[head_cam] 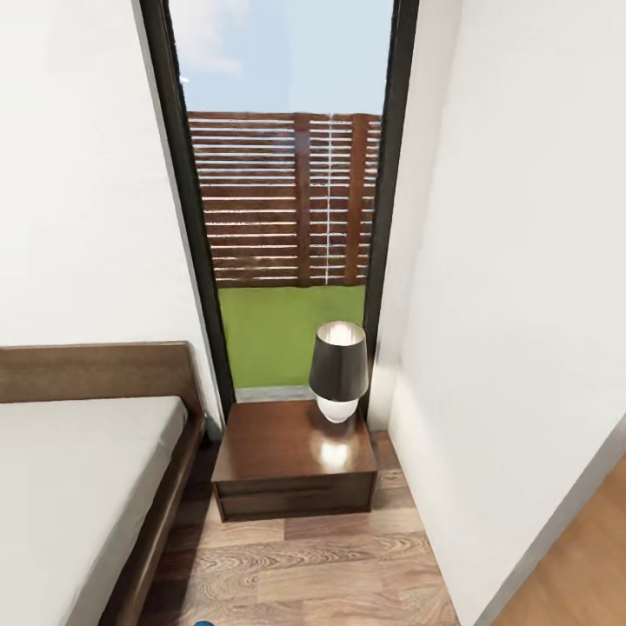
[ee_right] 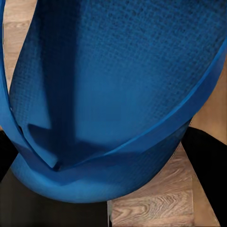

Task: In the bedroom, move the book from the bed onto either nightstand, and place the two sandals side by side next to the bed.

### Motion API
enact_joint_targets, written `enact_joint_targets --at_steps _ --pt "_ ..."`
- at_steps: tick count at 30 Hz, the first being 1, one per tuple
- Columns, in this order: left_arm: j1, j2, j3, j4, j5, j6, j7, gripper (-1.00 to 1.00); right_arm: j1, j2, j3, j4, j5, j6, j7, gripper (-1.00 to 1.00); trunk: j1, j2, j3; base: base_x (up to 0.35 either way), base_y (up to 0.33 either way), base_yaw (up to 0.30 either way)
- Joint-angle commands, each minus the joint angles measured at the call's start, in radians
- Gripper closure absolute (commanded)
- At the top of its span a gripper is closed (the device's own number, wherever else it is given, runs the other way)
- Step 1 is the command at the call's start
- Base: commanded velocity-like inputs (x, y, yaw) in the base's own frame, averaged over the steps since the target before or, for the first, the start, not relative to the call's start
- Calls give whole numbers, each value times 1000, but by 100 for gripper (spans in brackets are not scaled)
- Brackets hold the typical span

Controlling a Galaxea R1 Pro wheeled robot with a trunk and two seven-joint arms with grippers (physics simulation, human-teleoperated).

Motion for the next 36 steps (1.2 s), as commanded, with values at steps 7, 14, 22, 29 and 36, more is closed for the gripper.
enact_joint_targets --at_steps 7,14,22,29,36 --pt "-1 -1 -9 1 10 -4 4 100 -1 0 6 1 -4 -3 -3 100 1 -2 -2 266 -150 287" --pt "-1 -1 -10 1 10 -5 4 100 -1 0 6 1 -4 -3 -3 100 1 -2 -2 226 -192 288" --pt "-1 -3 -12 1 8 -6 4 100 -1 0 6 1 -4 -3 -3 100 1 -2 -2 67 -115 288" --pt "14 -3 -12 2 7 -6 4 100 -1 0 6 1 -4 -3 -3 100 1 -2 -2 7 -14 288" --pt "53 -3 -12 2 8 -6 6 100 -1 0 6 0 -4 -3 -3 100 1 -2 -2 1 -2 288"
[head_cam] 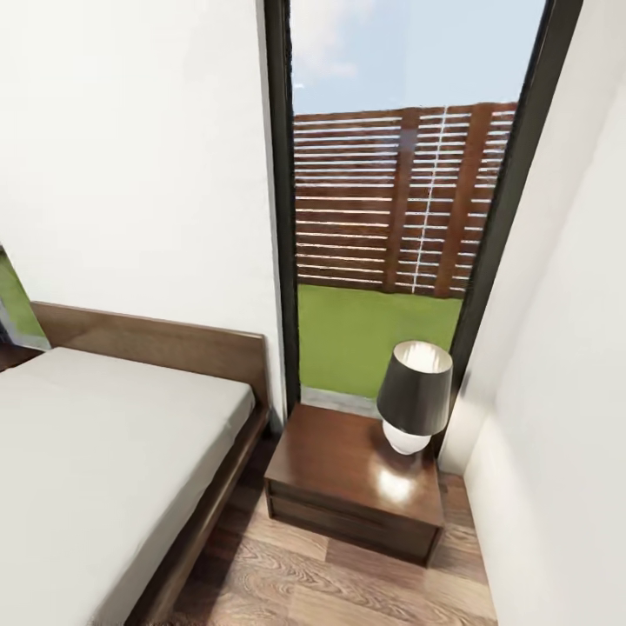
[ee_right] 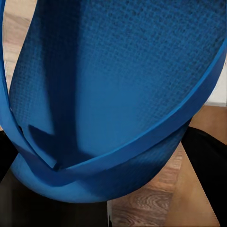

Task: In the bedroom, move the book from the bed onto either nightstand, and place the two sandals side by side next to the bed.

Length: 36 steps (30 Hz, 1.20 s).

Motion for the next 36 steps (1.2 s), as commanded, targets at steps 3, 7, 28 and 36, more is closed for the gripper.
enact_joint_targets --at_steps 3,7,28,36 --pt "14 0 -11 1 9 -4 8 100 -1 0 5 0 -4 -3 -3 100 1 -2 -2 0 0 288" --pt "24 0 -11 2 11 -4 9 100 -1 0 5 0 -4 -3 -3 100 1 -2 -2 0 0 284" --pt "70 -2 -11 0 14 -4 10 100 -1 -1 5 1 -4 -3 -3 100 1 -2 -2 -8 -35 176" --pt "71 -2 -11 0 10 -4 10 100 -1 0 5 2 -4 -3 -3 100 1 -2 -2 -20 -154 110"
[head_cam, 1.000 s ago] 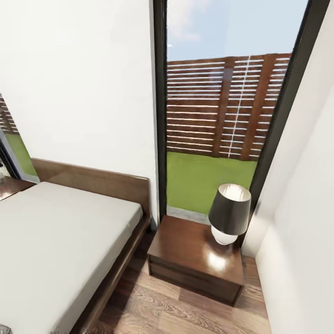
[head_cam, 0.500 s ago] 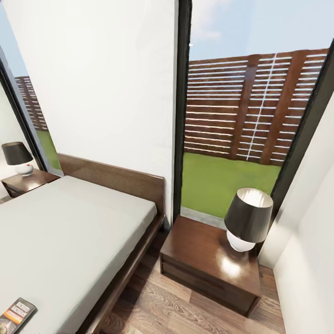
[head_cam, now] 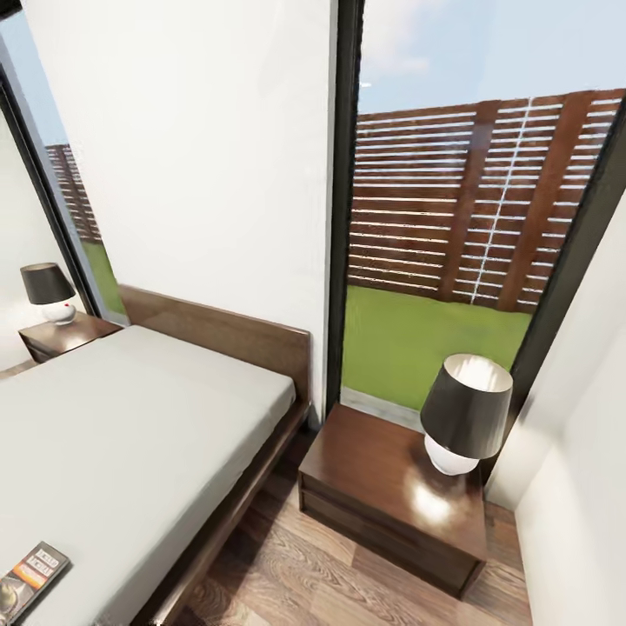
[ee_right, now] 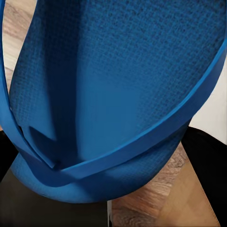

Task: In the bedroom, move the book from the bed onto either nightstand, and place the two sandals side by side next to the bed.

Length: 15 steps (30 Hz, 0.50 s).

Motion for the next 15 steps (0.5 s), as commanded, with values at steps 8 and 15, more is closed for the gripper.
enact_joint_targets --at_steps 8,15 --pt "-1 0 -9 1 10 -4 4 100 -1 0 6 1 -4 -3 -3 100 1 -2 -2 -2 -26 247" --pt "-1 0 -9 1 10 -5 4 100 -1 0 6 1 -4 -3 -3 100 1 -2 -2 0 -3 282"
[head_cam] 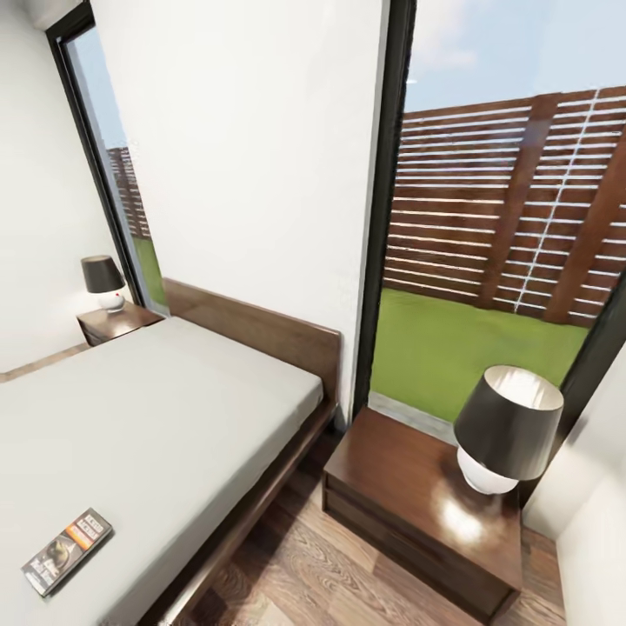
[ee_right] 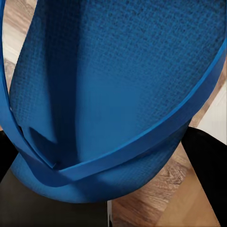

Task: In the bedroom, move the book from the bed onto either nightstand, and place the two sandals side by side next to the bed.

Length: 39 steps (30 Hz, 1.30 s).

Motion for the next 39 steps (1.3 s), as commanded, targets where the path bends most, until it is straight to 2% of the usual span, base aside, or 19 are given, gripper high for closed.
enact_joint_targets --at_steps 1,15,39 --pt "-1 0 -9 2 10 -4 4 100 -1 0 6 1 -3 -3 -3 100 1 -2 -2 0 -1 287" --pt "-1 0 -9 2 9 -5 4 100 -1 0 6 1 -3 -3 -3 100 1 -2 -2 0 -78 289" --pt "-1 0 -9 2 9 -5 3 100 -1 0 6 1 -3 -3 -3 100 1 -2 -2 0 -4 290"
